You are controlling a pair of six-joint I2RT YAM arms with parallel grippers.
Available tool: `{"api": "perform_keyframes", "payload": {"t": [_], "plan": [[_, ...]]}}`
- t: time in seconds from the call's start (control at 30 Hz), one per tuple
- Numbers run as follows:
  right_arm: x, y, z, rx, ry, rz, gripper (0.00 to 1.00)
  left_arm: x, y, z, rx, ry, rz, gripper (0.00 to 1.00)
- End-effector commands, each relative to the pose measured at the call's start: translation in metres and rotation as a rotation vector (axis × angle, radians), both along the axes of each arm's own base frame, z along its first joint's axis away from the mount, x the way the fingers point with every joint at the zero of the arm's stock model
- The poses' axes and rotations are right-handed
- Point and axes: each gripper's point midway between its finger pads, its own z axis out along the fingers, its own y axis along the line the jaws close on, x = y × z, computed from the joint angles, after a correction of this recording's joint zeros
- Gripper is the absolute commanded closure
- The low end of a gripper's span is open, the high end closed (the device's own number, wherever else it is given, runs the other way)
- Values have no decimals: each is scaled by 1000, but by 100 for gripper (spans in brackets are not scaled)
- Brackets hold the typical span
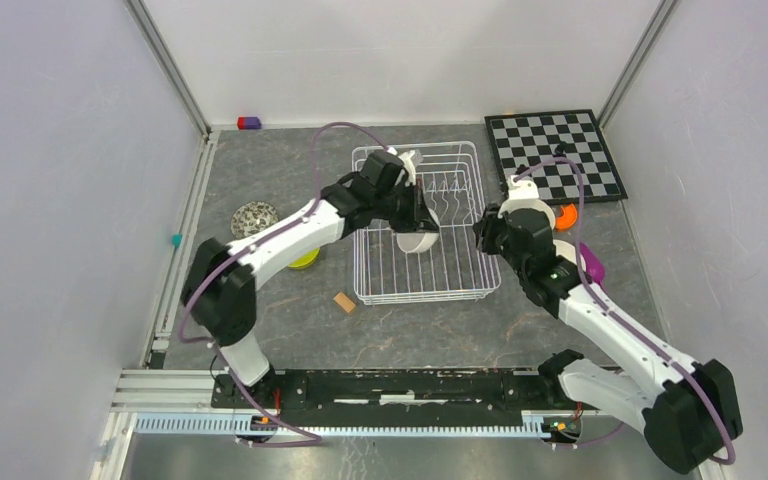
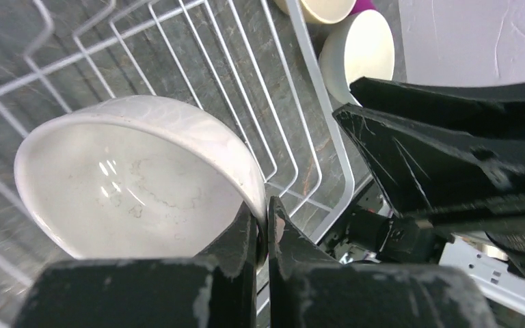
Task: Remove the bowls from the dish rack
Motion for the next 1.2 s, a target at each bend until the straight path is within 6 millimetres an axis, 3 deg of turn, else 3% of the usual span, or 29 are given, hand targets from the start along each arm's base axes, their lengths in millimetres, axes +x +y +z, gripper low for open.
{"api": "perform_keyframes", "payload": {"t": [0.0, 0.2, 0.37, 0.53, 0.7, 0.93, 1.17], "plan": [[-2, -7, 17, -32, -91, 17, 61, -3, 43, 72, 91, -262, -2, 98], [-7, -20, 13, -109, -81, -1, 57, -19, 117, 77, 317, -375, 84, 98], [-13, -29, 14, -135, -91, -16, 53, -31, 178, 85, 461, -416, 252, 98], [-18, -33, 15, -137, -103, -21, 46, -44, 220, 70, 563, -391, 381, 98], [-21, -40, 20, -120, -127, -55, 38, -51, 244, 43, 617, -308, 492, 98], [-28, -47, 29, -87, -212, -75, 2, -64, 258, 10, 606, -131, 651, 98], [-34, -62, 35, -91, -266, -131, 2, -72, 273, -18, 663, -13, 805, 98]]}}
